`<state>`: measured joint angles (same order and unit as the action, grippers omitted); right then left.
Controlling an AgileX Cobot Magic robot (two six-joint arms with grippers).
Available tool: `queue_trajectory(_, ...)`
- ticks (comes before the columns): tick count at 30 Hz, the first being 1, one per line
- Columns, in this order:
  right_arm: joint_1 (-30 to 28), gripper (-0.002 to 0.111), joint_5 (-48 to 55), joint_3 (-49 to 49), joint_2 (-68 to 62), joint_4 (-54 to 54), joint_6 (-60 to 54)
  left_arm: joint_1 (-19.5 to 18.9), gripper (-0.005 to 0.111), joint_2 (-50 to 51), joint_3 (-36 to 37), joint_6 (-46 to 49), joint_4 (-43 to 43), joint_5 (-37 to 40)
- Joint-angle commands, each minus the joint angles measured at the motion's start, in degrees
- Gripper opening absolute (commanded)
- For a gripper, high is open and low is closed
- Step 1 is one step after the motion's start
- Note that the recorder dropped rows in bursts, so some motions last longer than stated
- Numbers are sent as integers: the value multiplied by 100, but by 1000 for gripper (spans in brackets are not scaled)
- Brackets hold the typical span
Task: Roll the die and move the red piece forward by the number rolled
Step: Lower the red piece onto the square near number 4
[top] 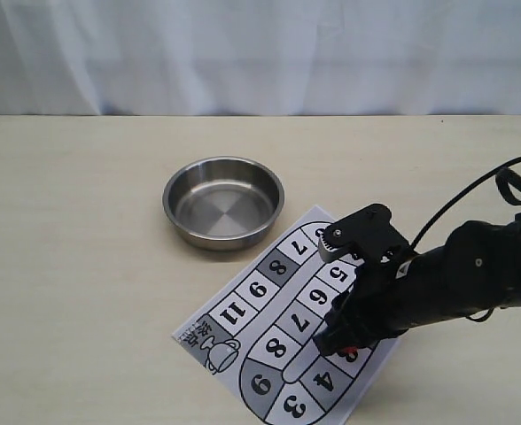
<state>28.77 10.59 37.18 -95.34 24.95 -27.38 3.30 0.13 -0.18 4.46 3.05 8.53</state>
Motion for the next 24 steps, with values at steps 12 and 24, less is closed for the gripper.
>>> queue_trajectory(12,5,33,1037,264,-116,-78,-10,9,0,-13,18,-29,10,-34)
queue_trajectory(24,5,69,1027,264,-116,-78,-10,9,0,-13,18,-29,10,-34)
